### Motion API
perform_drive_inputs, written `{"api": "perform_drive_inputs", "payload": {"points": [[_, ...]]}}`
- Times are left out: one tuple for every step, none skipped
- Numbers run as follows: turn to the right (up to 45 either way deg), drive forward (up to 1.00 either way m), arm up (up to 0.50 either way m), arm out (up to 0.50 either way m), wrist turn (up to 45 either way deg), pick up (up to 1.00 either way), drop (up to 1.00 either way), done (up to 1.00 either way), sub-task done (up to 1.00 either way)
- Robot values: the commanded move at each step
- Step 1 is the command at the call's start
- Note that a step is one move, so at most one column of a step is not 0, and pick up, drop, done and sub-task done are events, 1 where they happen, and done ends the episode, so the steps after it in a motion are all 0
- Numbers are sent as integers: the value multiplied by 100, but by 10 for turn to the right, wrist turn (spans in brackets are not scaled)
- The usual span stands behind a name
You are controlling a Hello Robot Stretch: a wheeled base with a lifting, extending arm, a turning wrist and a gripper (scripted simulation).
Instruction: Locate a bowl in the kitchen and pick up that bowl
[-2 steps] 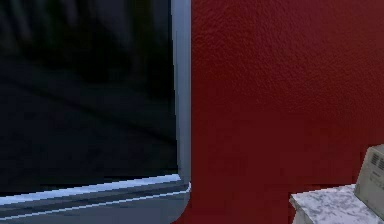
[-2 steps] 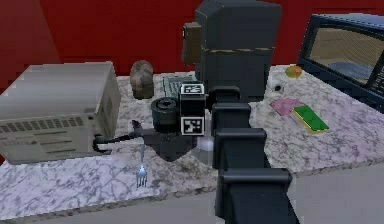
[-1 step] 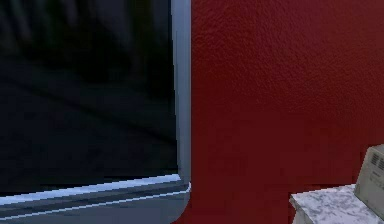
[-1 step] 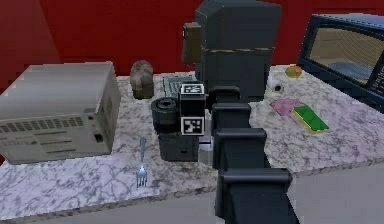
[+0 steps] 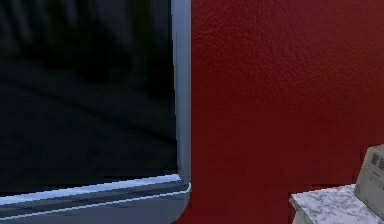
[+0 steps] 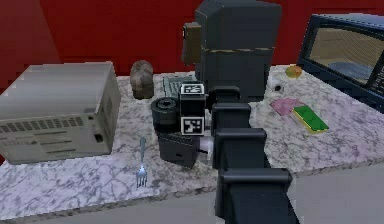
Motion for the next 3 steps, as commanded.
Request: {"api": "perform_drive_inputs", "payload": {"points": [[0,0,-12,0,0,0,0,0,0],[0,0,0,0,0,100,0,0,0],[0,0,10,0,0,0,0,0,0]]}}
